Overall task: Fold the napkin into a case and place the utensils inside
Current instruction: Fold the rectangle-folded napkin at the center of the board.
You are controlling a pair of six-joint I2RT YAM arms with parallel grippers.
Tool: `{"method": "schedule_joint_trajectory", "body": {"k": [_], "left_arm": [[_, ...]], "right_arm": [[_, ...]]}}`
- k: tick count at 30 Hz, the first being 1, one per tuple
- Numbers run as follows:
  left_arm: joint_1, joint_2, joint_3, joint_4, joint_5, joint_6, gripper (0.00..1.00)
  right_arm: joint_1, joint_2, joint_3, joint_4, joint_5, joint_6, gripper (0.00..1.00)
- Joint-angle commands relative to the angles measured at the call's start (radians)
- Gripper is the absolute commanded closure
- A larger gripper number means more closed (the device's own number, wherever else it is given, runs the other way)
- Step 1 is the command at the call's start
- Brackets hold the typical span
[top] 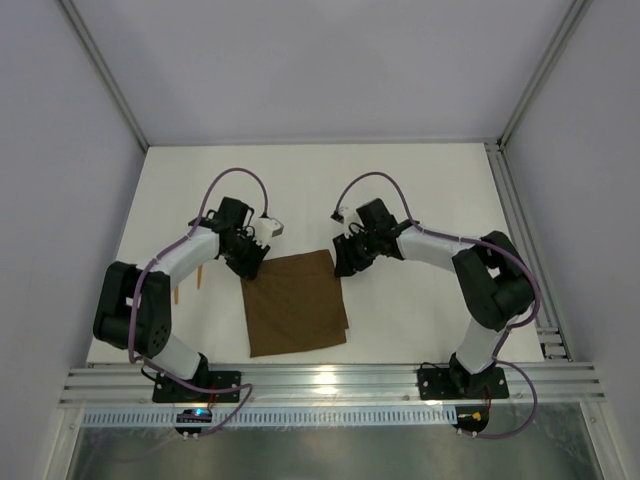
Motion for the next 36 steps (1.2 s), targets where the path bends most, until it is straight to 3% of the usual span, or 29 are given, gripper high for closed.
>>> {"method": "schedule_joint_trajectory", "body": {"k": [1, 7, 10, 11, 14, 20, 28, 36], "left_arm": [[-0.002, -0.036, 0.008, -0.015, -0.005, -0.004, 0.74], [-0.002, -0.035, 0.01, -0.018, -0.013, -0.005, 0.72], [-0.003, -0.032, 0.011, -0.019, -0.014, -0.004, 0.72], [-0.002, -0.033, 0.013, -0.021, -0.016, -0.005, 0.71], [-0.002, -0.036, 0.013, -0.024, -0.013, -0.005, 0.71], [-0.002, -0.044, 0.018, -0.029, -0.014, -0.002, 0.71], [-0.003, -0.07, 0.03, -0.05, -0.02, -0.005, 0.71], [-0.002, -0.07, 0.024, -0.055, -0.025, -0.005, 0.52]], "right_arm": [[0.001, 0.038, 0.045, 0.004, 0.03, 0.001, 0.55], [0.001, 0.096, 0.044, 0.028, -0.019, 0.014, 0.58], [0.0, 0.108, 0.038, 0.041, -0.035, 0.018, 0.65], [0.0, 0.107, 0.036, 0.05, -0.038, 0.024, 0.74], [0.001, 0.093, 0.029, 0.053, -0.039, 0.028, 0.86], [0.001, 0.052, 0.027, 0.039, -0.053, 0.026, 0.97], [0.003, -0.034, 0.022, 0.044, -0.061, 0.035, 0.97], [0.049, -0.071, 0.071, 0.027, -0.053, 0.017, 0.97]]}}
